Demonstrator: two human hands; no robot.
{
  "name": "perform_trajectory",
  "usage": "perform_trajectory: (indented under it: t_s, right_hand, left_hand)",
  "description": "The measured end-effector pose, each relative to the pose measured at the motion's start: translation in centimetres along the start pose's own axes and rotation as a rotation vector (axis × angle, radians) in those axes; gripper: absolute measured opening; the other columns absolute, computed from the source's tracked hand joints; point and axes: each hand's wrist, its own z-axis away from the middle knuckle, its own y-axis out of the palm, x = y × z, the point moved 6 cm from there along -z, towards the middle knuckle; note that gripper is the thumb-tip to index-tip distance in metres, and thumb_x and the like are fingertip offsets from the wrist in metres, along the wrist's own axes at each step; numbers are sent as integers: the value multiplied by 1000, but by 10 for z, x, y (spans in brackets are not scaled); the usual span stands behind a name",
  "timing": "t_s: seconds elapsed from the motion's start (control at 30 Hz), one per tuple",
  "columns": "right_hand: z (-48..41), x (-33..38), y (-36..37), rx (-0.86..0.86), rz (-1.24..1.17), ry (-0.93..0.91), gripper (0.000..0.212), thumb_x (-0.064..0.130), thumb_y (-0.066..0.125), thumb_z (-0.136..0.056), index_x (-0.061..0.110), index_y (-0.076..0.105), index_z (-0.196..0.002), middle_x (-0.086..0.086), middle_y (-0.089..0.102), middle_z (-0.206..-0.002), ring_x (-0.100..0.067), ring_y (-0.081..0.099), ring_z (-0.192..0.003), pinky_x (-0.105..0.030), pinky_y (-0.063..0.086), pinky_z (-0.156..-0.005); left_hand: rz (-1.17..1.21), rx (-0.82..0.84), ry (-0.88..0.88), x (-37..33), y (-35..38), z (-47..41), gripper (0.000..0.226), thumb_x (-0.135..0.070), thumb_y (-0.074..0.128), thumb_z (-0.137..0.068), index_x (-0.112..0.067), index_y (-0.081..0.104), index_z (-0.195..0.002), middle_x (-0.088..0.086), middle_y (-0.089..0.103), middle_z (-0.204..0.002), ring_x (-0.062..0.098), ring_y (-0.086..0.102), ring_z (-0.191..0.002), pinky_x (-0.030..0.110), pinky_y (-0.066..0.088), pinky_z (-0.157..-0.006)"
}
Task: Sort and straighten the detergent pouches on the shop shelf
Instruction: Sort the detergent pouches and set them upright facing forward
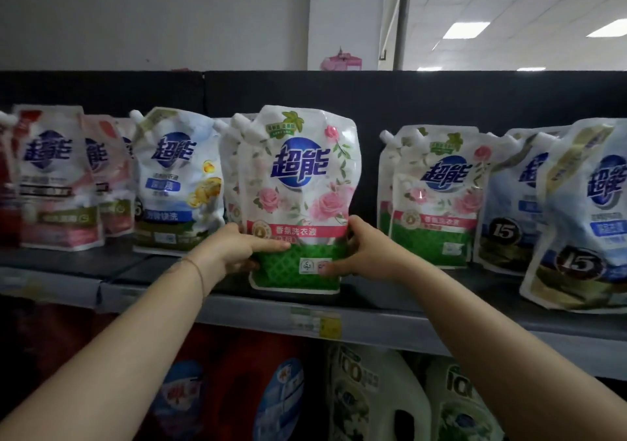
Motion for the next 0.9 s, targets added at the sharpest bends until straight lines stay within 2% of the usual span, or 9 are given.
perform_trajectory:
  t_s: [0.07,0.17,0.23,0.37,0.47,0.6,0.77,0.83,0.9]
  right_hand:
    - [-13,11,19,14,-19,-8,72,26,86,-68,22,42,-125,17,52,-99,-3,56,-90,-18,52,-70]
    - [-31,24,44,-12,-87,-13,76,23,87,-65,21,42,-126,7,57,-113,-17,60,-106,-36,57,-86]
    - [-41,31,55,-31,-108,-17,73,22,88,-65,21,44,-123,4,58,-118,-18,58,-110,-40,54,-91]
    - [-46,30,58,-97,-90,-24,72,27,88,-65,19,45,-122,3,59,-119,-16,57,-110,-34,53,-92]
    - [-39,26,52,-25,42,-52,69,38,85,-67,21,47,-123,6,59,-115,-11,57,-100,-26,50,-84]
    - [-26,8,26,49,351,-17,50,51,75,-74,17,58,-105,0,59,-102,-15,57,-89,-27,49,-72]
    - [-4,-24,-35,-125,446,102,33,42,73,-81,14,62,-96,-2,63,-95,-16,58,-84,-30,51,-73]
    - [6,-46,-63,-218,416,219,38,37,75,-80,14,60,-105,-4,63,-102,-19,60,-90,-31,51,-77]
    - [15,-66,-90,-295,334,296,62,31,76,-78,9,48,-129,-7,60,-121,-25,58,-109,-37,50,-92]
  left_hand:
    - [57,-80,13,2,-28,3,90,-16,89,-36,-6,57,-119,8,67,-114,24,61,-107,35,52,-81]
    - [73,-257,52,8,-61,3,111,-24,91,-21,-3,53,-123,11,64,-118,27,60,-109,43,51,-93]
    - [24,-359,70,8,-72,5,117,-29,94,-24,-2,46,-128,13,59,-125,30,57,-114,49,48,-97]
    - [-195,-593,177,2,-73,12,73,-27,91,-57,-9,44,-110,5,53,-116,23,54,-103,35,48,-84]
    - [-417,-670,469,-21,-53,34,45,-12,85,-67,-13,47,-92,2,55,-94,11,50,-76,18,39,-62]
    - [-622,-502,712,-40,-7,56,26,1,72,-76,-17,53,-78,-8,54,-73,1,50,-65,12,38,-57]
    - [-777,-198,780,-45,63,56,20,-13,73,-78,-23,56,-75,-10,56,-74,4,51,-65,20,40,-60]
    - [-786,-97,757,-47,92,49,18,-20,71,-81,-25,55,-79,-9,56,-77,6,52,-67,22,42,-62]
    - [-817,-4,702,-49,122,37,17,-25,70,-83,-22,55,-90,-7,56,-86,12,55,-78,26,47,-69]
